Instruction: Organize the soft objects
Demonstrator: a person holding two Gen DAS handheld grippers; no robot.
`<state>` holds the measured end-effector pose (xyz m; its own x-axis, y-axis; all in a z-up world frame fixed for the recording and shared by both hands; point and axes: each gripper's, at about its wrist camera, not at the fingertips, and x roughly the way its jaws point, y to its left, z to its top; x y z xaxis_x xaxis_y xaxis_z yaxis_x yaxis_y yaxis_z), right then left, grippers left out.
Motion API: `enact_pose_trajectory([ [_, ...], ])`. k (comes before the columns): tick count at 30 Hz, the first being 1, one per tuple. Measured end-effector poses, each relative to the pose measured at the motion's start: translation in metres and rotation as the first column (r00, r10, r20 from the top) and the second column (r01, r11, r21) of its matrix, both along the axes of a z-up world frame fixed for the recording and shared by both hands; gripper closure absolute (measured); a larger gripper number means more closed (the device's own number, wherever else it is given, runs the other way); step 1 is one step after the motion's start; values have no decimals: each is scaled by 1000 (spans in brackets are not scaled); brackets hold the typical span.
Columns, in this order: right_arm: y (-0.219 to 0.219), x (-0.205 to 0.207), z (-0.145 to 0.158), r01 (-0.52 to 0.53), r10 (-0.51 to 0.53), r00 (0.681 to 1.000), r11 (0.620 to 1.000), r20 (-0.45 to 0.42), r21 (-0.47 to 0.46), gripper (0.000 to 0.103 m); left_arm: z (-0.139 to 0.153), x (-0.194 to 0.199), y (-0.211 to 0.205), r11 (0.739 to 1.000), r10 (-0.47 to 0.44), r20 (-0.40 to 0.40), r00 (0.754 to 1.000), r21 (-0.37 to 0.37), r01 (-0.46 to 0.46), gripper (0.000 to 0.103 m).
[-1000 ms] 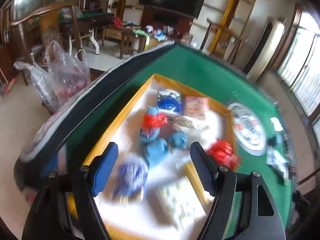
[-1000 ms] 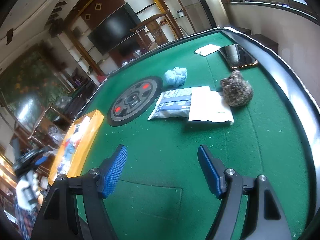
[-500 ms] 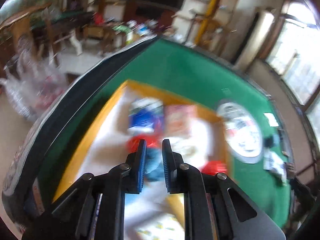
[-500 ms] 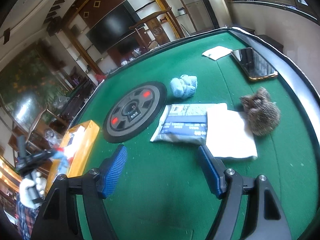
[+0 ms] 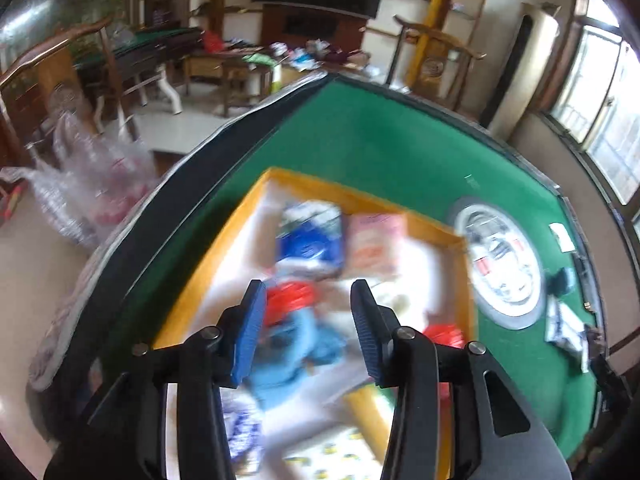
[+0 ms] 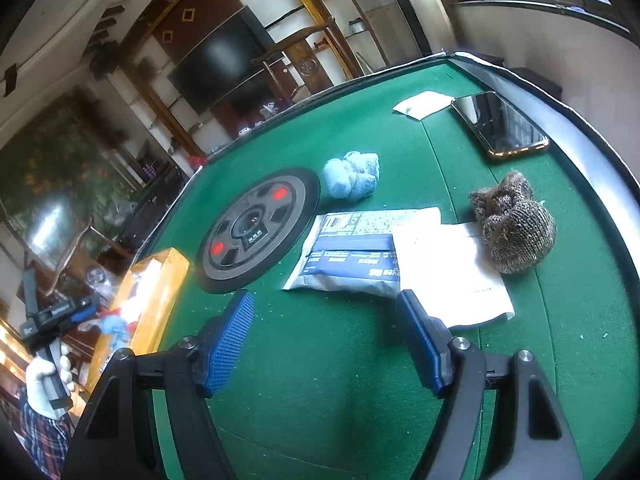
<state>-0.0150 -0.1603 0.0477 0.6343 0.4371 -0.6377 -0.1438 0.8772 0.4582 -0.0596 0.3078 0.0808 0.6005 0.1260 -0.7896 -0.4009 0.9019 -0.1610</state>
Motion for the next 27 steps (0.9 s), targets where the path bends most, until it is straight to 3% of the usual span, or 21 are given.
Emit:
enact_pose_trajectory([
  [4,4,3,-1,1,-1,1000,1000,1,-28,34,-29,9,-1,1000,-11,-106,994,-17,9,60],
  [7,3,3,-1,14,-13,1000,999,7,-49,34,-54,31,3,994,-77,-158,984,-83,65,62],
  [8,3,2,0,21,-20,1000,998,13,-58,34,-54,33,5,994,-79,-139,987,-90,66,76],
  [13,1,3,1,51,-48,998,995,32,-90,34,-11,14,9,993,-62,43,997,-95,65,77],
  [17,6,10,-6,23,-24,1000,996,-8,-92,34,22,8,-18,981,-159,135,978,-87,172,76],
  [21,11,8,-6,7,-8,1000,993,-4,-118,34,17,32,-46,962,-239,116,964,-108,251,75],
  [23,11,6,-4,12,-11,1000,991,8,-136,34,5,49,-53,954,-267,79,960,-115,275,70],
  [27,10,5,-5,14,-13,1000,991,4,-133,34,-11,62,-52,956,-236,31,971,-174,237,58],
])
